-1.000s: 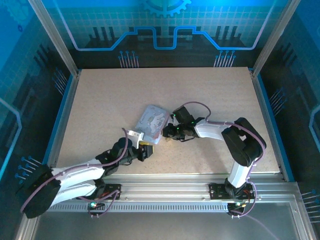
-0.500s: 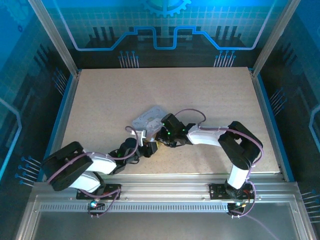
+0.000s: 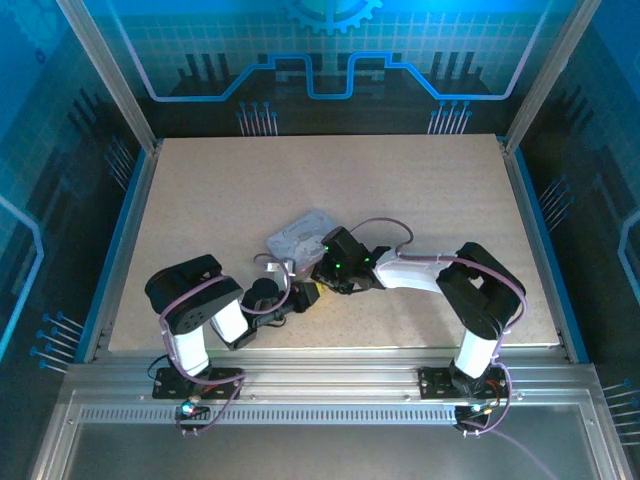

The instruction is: Unlock a padlock with a key

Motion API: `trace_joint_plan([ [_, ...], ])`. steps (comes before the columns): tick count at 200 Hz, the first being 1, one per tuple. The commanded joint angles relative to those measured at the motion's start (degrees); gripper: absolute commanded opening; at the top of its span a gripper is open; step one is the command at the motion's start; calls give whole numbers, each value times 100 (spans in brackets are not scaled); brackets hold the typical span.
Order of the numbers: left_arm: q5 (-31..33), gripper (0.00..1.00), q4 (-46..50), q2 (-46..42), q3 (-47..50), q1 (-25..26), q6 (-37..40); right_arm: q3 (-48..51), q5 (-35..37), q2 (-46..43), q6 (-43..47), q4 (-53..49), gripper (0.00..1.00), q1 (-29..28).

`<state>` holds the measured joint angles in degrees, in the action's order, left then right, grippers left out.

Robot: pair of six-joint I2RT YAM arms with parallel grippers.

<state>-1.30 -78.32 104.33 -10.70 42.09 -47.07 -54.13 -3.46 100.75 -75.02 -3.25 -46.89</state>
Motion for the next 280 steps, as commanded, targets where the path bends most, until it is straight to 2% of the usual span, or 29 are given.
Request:
trace_joint_plan([
  [1,3,25,-183,-182,106,-98,84,-51,-224,-1,-118,-53,22,-48],
  [50,3,24,-183,-231,54,-134,168,-81,-331,42,-166,38,22,-45],
  [60,-25,18,-184,-286,9,-133,260,-59,-339,23,-179,50,22,-46],
  [79,-38,0,-183,-326,-29,-176,369,-28,-335,-20,-188,69,24,-48],
  [92,-51,0,-183,-301,-10,-215,397,-19,-322,-45,-188,59,27,-42],
  [109,-41,0,-183,-242,40,-234,422,-1,-279,-103,-180,40,35,-43],
  [134,5,0,-184,-145,143,-234,451,-9,-192,-227,-130,-68,55,-32],
  [163,41,0,-186,-132,237,-227,546,-79,6,-456,25,-360,64,4],
  [209,53,0,-184,-123,312,-235,761,-20,341,-805,197,-664,65,54],
  [252,-16,0,-183,-199,376,-242,834,-62,345,-770,376,-746,63,66],
  [280,-182,0,-183,-317,375,-244,774,156,261,-719,294,-424,55,66],
])
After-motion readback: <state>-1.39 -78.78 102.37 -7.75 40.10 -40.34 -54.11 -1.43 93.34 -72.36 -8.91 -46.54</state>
